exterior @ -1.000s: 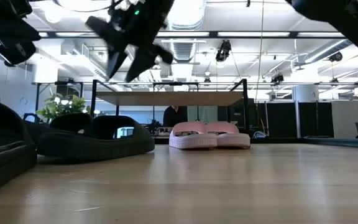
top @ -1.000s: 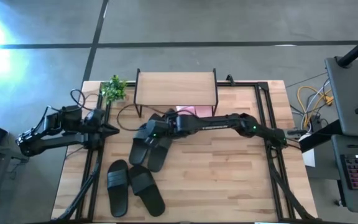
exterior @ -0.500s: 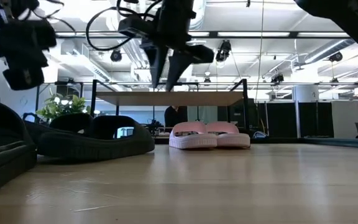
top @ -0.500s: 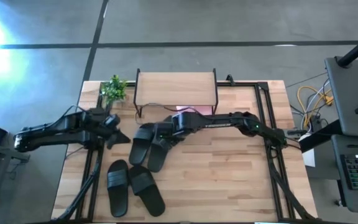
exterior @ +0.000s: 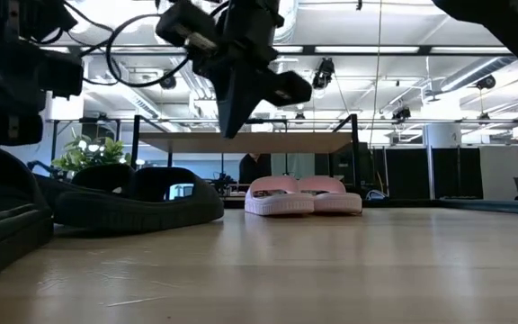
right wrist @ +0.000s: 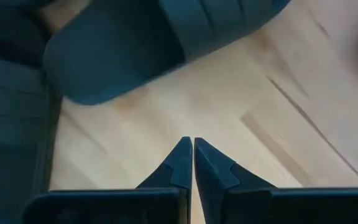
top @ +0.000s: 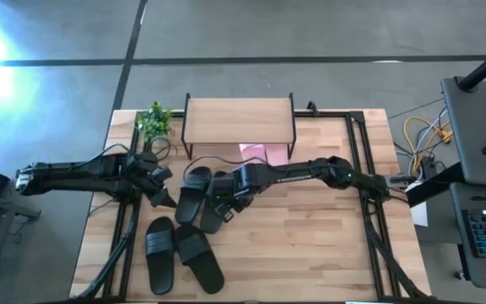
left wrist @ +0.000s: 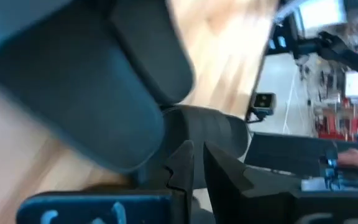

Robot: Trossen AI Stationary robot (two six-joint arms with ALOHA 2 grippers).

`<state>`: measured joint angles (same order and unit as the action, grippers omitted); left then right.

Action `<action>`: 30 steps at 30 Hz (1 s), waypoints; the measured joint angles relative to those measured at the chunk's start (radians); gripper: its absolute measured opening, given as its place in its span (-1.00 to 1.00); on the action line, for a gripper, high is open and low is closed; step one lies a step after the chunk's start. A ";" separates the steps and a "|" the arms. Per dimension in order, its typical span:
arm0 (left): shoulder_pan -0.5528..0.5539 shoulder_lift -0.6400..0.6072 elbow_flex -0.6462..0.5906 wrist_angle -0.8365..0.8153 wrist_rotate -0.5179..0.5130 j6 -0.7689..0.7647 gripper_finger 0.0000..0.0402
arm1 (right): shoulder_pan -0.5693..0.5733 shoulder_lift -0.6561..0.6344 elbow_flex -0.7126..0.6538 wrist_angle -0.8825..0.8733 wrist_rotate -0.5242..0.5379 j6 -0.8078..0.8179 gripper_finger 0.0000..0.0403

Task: Pick and place slides into the shelf
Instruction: Adjust the left black slipper under the shelf

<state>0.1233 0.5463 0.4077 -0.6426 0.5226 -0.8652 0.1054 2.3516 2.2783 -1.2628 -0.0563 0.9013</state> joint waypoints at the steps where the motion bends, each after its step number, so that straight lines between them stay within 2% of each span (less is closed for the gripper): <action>1: -0.016 0.003 0.003 0.040 -0.013 0.012 -0.89 | 0.007 0.000 -0.009 0.013 0.020 0.017 -0.96; 5: -0.094 -0.027 0.018 0.237 -0.222 0.034 -0.89 | 0.036 -0.010 -0.011 0.022 0.102 0.084 -0.96; 8: -0.164 -0.055 0.020 0.355 -0.306 0.034 -0.89 | 0.061 -0.028 -0.011 0.026 0.129 0.122 -0.96; 13: -0.314 -0.086 -0.003 0.386 -0.447 -0.061 -0.89 | 0.084 -0.041 -0.011 0.034 0.153 0.166 -0.96; 17: -0.460 -0.068 -0.006 0.328 -0.516 -0.182 -0.89 | 0.096 -0.047 -0.011 0.036 0.168 0.184 -0.96; 23: -0.641 0.001 -0.005 0.262 -0.537 -0.388 -0.89 | 0.112 -0.047 -0.011 0.035 0.197 0.199 -0.96; 27: -0.708 0.079 0.004 0.134 -0.577 -0.533 -0.89 | 0.110 -0.048 -0.011 0.033 0.253 0.226 -0.96; 30: -0.735 0.139 0.000 0.149 -0.580 -0.580 -0.89 | 0.105 -0.059 -0.011 0.033 0.291 0.235 -0.96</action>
<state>-0.6117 0.6852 0.4072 -0.4938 -0.0569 -1.4454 0.2101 2.2928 2.2677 -1.2297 0.2352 1.1366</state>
